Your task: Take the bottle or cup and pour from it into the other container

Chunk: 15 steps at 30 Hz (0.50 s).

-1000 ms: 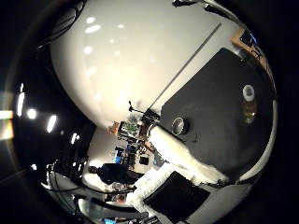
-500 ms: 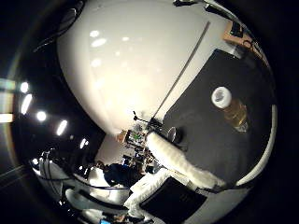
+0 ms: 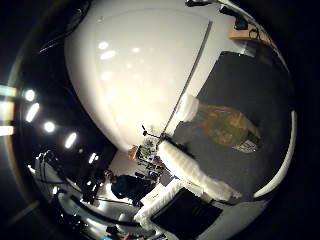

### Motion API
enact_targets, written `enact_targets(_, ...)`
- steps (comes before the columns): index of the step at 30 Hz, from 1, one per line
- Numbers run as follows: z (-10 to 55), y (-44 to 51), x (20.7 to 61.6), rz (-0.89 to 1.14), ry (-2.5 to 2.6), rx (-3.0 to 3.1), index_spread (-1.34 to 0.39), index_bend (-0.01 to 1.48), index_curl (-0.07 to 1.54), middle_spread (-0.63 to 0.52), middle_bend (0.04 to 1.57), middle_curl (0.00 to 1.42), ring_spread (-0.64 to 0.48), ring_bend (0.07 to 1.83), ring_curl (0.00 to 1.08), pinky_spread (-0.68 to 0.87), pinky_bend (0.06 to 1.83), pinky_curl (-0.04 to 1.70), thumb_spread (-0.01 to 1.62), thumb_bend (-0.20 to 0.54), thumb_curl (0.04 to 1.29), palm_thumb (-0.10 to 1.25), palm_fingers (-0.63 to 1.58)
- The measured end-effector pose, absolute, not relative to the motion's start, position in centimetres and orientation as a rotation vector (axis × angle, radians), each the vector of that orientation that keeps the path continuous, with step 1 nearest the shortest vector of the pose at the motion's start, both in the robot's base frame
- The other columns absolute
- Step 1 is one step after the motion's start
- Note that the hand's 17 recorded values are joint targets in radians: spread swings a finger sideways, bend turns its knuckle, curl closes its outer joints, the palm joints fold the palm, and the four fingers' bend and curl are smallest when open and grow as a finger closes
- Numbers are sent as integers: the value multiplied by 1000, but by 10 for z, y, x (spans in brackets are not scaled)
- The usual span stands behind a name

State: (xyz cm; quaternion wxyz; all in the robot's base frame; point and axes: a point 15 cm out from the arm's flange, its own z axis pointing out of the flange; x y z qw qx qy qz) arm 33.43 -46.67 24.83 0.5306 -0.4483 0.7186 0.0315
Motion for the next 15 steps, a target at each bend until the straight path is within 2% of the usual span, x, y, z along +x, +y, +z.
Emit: enact_targets(15,226,-435,368,180,1674,-1114,-221,172,314,10,379,360,122,609,179,432,874,-9,1094,-23,312,489,270)
